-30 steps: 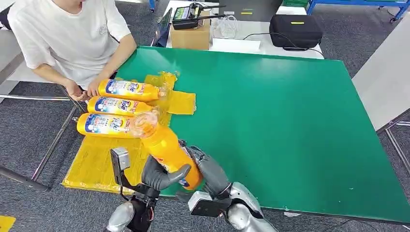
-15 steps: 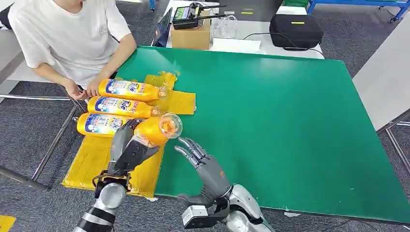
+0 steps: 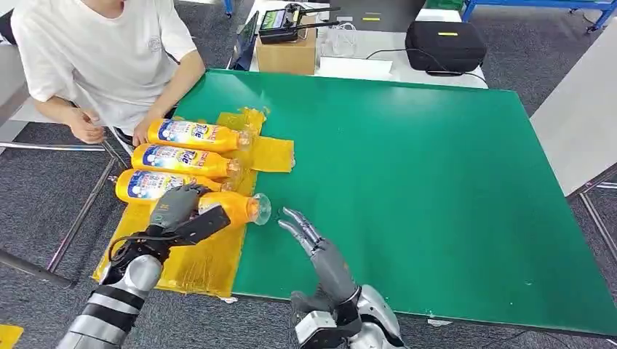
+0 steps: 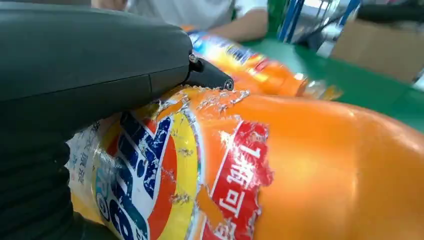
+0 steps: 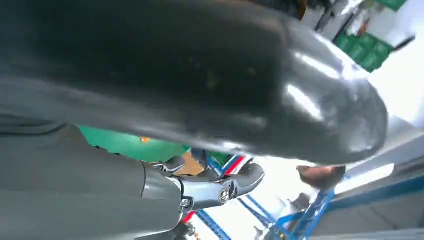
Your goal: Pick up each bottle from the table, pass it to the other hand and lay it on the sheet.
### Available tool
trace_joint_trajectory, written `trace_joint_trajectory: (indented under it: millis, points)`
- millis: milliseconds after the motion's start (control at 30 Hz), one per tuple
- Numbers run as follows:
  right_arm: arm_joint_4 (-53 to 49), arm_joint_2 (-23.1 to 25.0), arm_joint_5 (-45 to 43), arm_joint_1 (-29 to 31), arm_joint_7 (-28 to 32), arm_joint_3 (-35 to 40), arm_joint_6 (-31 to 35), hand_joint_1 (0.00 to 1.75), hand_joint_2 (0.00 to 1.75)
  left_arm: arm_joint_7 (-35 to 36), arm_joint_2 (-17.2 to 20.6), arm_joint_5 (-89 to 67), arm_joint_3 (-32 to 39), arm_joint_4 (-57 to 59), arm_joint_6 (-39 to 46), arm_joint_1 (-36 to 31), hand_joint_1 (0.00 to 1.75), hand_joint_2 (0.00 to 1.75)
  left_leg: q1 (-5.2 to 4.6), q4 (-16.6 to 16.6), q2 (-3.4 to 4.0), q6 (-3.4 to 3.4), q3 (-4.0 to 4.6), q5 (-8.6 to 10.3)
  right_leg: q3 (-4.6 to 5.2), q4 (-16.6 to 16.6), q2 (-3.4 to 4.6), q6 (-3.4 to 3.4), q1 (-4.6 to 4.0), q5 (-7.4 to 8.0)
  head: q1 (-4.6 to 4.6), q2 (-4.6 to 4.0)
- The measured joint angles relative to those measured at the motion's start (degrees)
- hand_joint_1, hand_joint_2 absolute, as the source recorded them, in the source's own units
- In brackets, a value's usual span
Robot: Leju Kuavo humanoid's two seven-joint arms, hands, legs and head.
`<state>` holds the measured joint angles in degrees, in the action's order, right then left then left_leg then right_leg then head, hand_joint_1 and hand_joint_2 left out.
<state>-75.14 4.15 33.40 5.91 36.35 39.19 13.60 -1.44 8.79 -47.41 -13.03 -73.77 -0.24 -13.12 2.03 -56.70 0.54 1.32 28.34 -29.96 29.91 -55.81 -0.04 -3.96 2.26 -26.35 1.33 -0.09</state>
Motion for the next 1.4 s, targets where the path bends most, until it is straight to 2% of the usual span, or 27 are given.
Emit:
trace_joint_trajectory:
  millis: [67,200,233,267,300,333,367,400,433,900,1167,1400]
  points:
    - [-0.42,0.07,-0.57,-0.77,0.35,-0.79,-0.24,0.0,0.0,0.09,1.29,0.97,0.55,-0.62,-0.84,0.89,1.75,1.75,0.0,0.0,0.02,0.0,0.0,0.0,0.04,0.01,0.01,0.0,0.0,0.0,0.0,0.0]
    - [-0.44,0.09,-0.59,-0.79,0.37,-0.85,-0.24,0.0,0.0,0.11,1.37,1.01,0.59,-0.66,-0.86,0.92,1.75,1.75,0.0,0.0,0.02,0.0,0.0,0.0,0.04,0.01,0.01,0.0,0.0,0.0,0.0,0.0]
    - [-0.44,0.07,-0.61,-0.83,0.39,-0.92,-0.24,0.0,0.0,0.11,1.46,1.05,0.63,-0.7,-0.9,0.97,1.62,1.75,0.0,0.0,0.02,0.0,0.0,0.0,0.04,0.01,0.01,0.0,0.0,0.0,0.0,0.0]
    - [-0.9,0.15,-0.96,-1.55,0.85,-1.84,-0.31,0.0,0.0,0.53,3.3,2.35,1.36,-1.51,-2.06,2.17,1.5,1.75,0.0,0.01,-0.02,0.0,0.02,0.0,0.01,0.01,-0.02,0.0,0.0,0.0,0.0,0.0]
    - [-1.25,0.44,-2.6,-2.46,1.84,-3.18,-0.31,0.0,0.0,1.07,5.71,4.62,2.56,-3.9,-4.38,5.1,0.91,1.75,0.01,0.02,0.1,0.0,0.0,0.0,0.03,0.0,0.06,0.0,-0.01,0.0,0.0,0.0]
    - [-1.33,0.44,-3.1,-2.68,2.18,-3.7,-0.31,0.0,0.0,1.05,6.78,5.21,3.0,-4.87,-5.25,6.13,0.52,1.75,0.01,0.02,0.1,0.0,-0.01,0.0,0.04,0.01,0.06,0.0,-0.01,0.0,0.0,0.0]
    - [-1.36,0.44,-3.56,-2.84,2.62,-4.13,-0.48,0.0,0.0,0.86,7.77,5.64,3.36,-5.79,-6.16,7.01,0.44,1.75,0.01,0.02,0.1,0.0,-0.01,0.0,0.05,0.01,0.05,0.0,-0.01,0.0,0.0,0.0]
    - [-1.36,0.46,-3.94,-2.89,2.97,-4.42,-0.72,0.0,0.0,0.59,8.5,6.17,3.7,-6.5,-6.91,7.61,0.1,1.75,0.02,0.02,0.09,0.0,-0.01,0.0,0.05,0.01,0.02,0.01,-0.02,-0.01,0.0,0.0]
    - [-1.36,0.53,-4.09,-2.9,3.15,-4.7,-0.94,0.0,0.0,0.39,9.29,6.45,3.91,-7.11,-7.7,8.07,0.0,1.75,0.02,0.02,0.08,0.0,-0.01,0.0,0.05,0.01,0.0,0.01,-0.02,-0.01,0.0,0.0]
    - [-1.2,1.4,-7.17,-2.15,3.63,-5.18,-1.62,0.0,0.0,-2.14,12.46,10.8,-1.66,-6.49,-13.12,6.77,0.0,1.75,0.01,0.01,0.01,0.0,-0.03,0.0,0.02,0.01,0.01,0.01,-0.01,0.0,0.0,0.0]
    - [-0.7,1.42,-8.22,-1.41,3.63,-4.88,-1.42,0.0,0.0,-2.71,12.5,12.18,-5.83,-4.07,-13.06,5.01,0.0,1.75,0.01,0.01,0.01,0.0,-0.04,0.0,0.01,0.02,0.01,0.01,-0.01,0.0,-0.02,0.0]
    - [-0.44,1.42,-8.37,-1.45,3.63,-4.68,-1.05,0.0,0.0,-4.33,12.13,13.89,-7.08,-3.96,-9.55,5.18,0.0,1.75,0.01,0.01,0.01,0.0,-0.03,0.0,0.01,0.0,0.01,0.01,-0.01,0.0,0.0,0.0]
